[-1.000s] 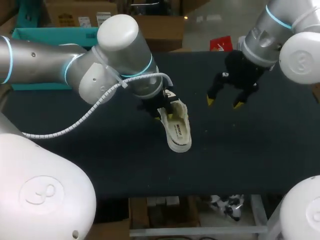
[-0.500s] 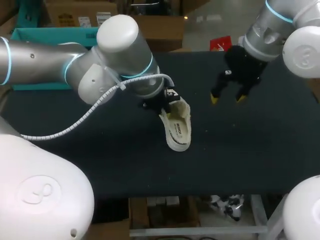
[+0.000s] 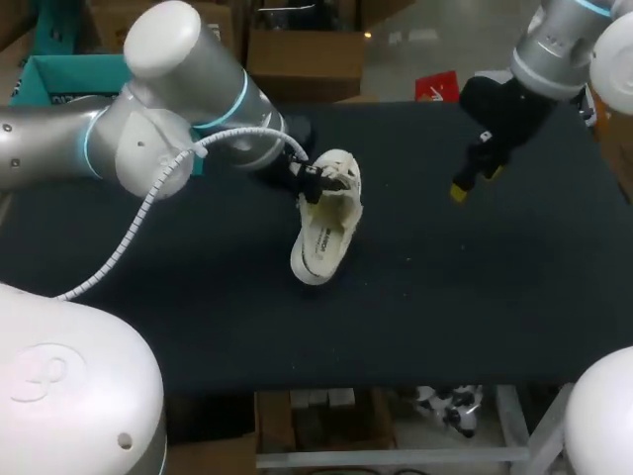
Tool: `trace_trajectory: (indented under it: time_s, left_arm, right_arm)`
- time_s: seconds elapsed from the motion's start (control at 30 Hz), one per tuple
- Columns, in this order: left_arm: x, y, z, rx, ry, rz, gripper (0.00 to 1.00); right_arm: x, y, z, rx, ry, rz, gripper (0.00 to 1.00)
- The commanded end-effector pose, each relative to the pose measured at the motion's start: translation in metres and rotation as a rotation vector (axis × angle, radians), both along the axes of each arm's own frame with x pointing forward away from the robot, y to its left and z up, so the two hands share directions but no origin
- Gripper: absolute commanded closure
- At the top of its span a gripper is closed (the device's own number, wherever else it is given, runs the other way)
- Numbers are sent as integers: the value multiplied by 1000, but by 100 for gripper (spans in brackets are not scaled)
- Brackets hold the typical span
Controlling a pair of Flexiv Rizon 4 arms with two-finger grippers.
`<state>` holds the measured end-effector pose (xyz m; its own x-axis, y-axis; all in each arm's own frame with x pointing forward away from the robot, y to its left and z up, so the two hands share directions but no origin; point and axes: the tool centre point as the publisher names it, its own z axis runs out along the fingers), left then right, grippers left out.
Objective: Open the shoe tongue, take the insole out of the shoe, put the insole back into the shoe, and pack the shoe into the shoebox
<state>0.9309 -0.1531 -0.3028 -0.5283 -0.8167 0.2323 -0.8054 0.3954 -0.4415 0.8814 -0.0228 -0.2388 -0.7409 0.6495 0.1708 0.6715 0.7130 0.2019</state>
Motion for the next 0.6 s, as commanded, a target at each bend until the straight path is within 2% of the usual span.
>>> trace_trajectory:
  time_s: [0.03, 0.13, 0.3, 0.4, 0.47, 0.6]
  left_arm:
    - [-1, 10, 31, 22, -118, -232, 100]
    - [2, 12, 49, 75, -171, -296, 100]
    - [11, 13, 73, 156, -220, -368, 100]
    - [16, 17, 86, 179, -242, -405, 100]
    - [21, 22, 96, 189, -264, -429, 100]
    - [30, 35, 111, 199, -294, -459, 100]
  right_arm:
    - [10, 7, 4, -205, 105, 461, 0]
    - [10, 7, 4, -205, 105, 461, 0]
    - [10, 7, 4, -205, 105, 461, 0]
    - [11, 4, 5, -255, 51, 541, 0]
    - [11, 1, 3, -300, 16, 639, 0]
    - [17, -3, -1, -344, -19, 743, 0]
